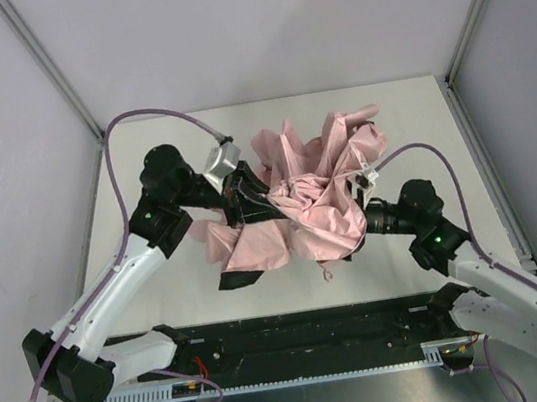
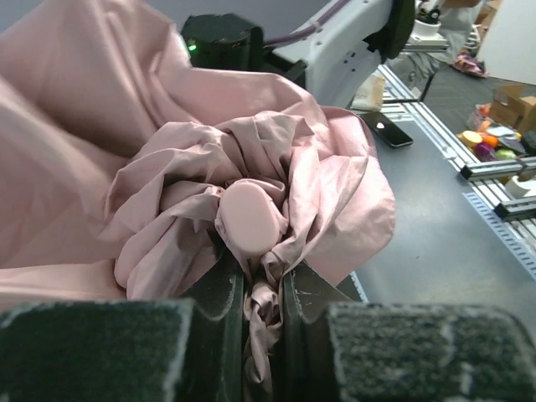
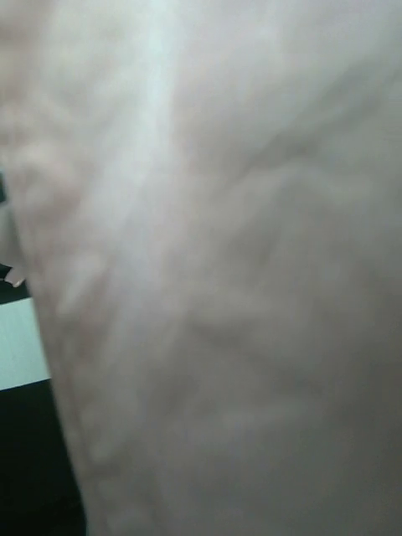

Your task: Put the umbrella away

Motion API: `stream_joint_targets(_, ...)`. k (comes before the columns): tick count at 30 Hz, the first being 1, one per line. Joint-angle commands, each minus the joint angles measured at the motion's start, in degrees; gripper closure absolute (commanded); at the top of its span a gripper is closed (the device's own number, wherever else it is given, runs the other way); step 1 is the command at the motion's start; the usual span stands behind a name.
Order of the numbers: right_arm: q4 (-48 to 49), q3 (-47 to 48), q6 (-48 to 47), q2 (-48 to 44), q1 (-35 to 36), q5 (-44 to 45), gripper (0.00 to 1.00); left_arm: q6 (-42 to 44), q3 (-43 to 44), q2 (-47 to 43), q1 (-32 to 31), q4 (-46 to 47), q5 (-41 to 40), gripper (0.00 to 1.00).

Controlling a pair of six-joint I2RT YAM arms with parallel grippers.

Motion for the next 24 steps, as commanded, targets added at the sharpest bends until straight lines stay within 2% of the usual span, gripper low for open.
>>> stream_joint_targets(1,-20.5,2.6,-6.6,-7.9,-0.2,18.7,0.09,4.0,-1.9,-6.4,4.2,1.9,-0.6,1.0)
stream_joint_targets(7,-32.6,2.0,-6.1,-15.6,-0.1,26.7,0.07,5.6,-5.0,-11.7,7.6,3.4,-5.2,1.0)
stream_joint_targets(11,-33.9,2.4,-5.2,-20.0,-0.9,27.4,0.07,5.4,-6.5,-13.3,8.3,4.6,-9.2,1.0)
stream_joint_targets(17,-27.0,5.3,2.6,-25.1,-2.2,23.9,0.04,6.2,-7.4,-15.6,9.3,4.8,-14.1,1.0)
stream_joint_targets(21,-17.5,9.1,8.4,-21.5,-1.3,16.3,0.06,5.8,-7.2,-16.1,9.4,4.9,-17.6,1.0)
stream_joint_targets(24,-14.5,11.8,9.7,-17.8,1.4,17.4,0.09,5.1,-6.7,-15.7,9.4,5.1,-18.5,1.0)
